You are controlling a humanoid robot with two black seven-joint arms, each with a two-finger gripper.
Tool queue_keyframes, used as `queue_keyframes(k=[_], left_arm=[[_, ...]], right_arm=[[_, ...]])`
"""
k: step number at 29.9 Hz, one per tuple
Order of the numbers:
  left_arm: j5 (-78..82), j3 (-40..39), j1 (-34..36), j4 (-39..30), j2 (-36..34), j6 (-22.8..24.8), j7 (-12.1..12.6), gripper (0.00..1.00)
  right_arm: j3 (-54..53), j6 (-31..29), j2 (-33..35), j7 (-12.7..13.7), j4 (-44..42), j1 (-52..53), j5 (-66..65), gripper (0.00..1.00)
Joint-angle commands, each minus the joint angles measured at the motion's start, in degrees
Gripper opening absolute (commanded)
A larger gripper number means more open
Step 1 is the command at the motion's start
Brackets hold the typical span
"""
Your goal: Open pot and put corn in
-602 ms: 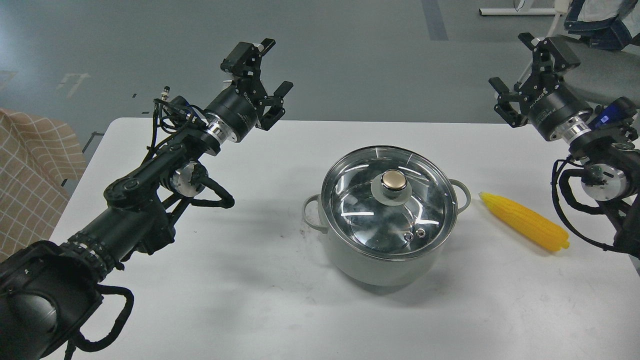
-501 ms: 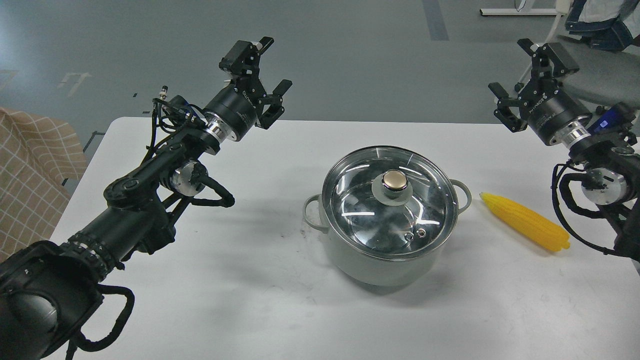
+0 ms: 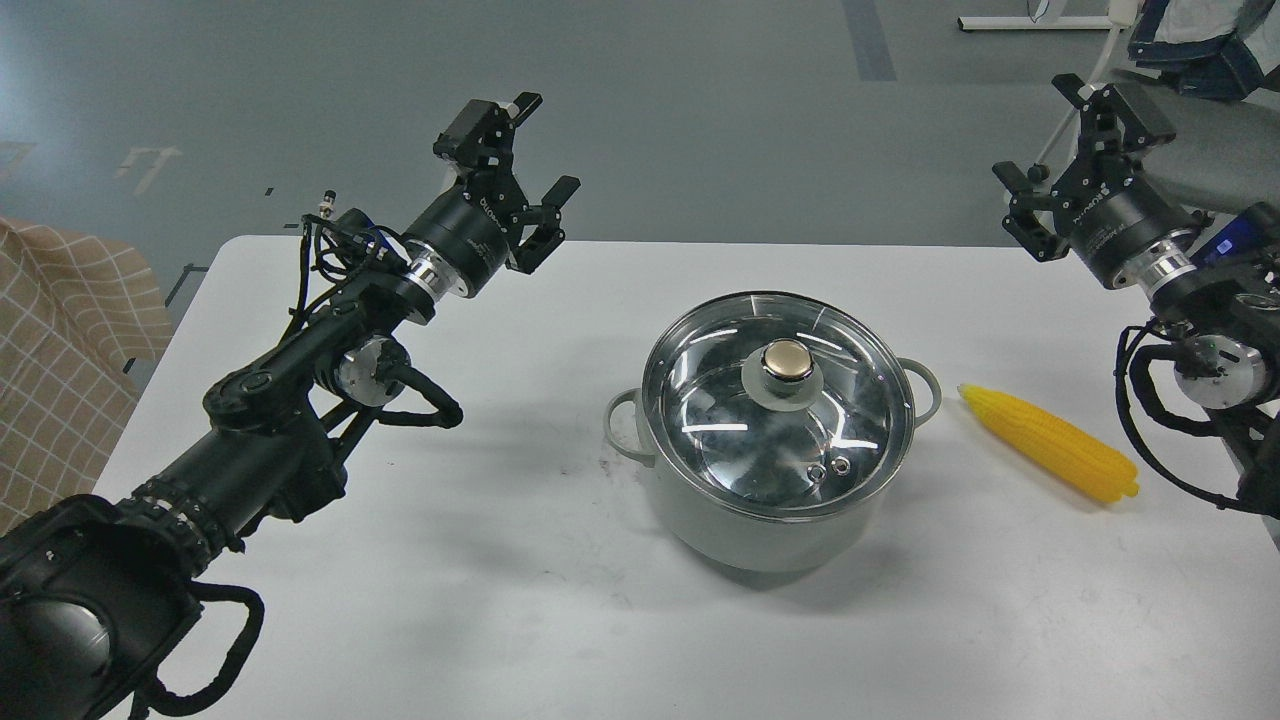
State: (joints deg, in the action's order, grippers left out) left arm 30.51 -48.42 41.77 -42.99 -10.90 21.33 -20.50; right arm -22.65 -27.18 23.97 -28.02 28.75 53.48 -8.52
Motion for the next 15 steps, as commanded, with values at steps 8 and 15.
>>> queue_keyframes(k=[8,15], left_arm=[[-3.70,0.08,-0.03,-0.08,0.18,-0.41,-0.95,0.98],[-3.79,-1.41,-0.20,-0.69,0.00,2.04,-1.39,0.98]], right_arm=[[-0.03,1.16,-0.77,0.02,-0.19,0.40,0.35,1.00],[-0.03,-0.82,-1.12,0.02,-2.21,0.31,0.61,1.00]])
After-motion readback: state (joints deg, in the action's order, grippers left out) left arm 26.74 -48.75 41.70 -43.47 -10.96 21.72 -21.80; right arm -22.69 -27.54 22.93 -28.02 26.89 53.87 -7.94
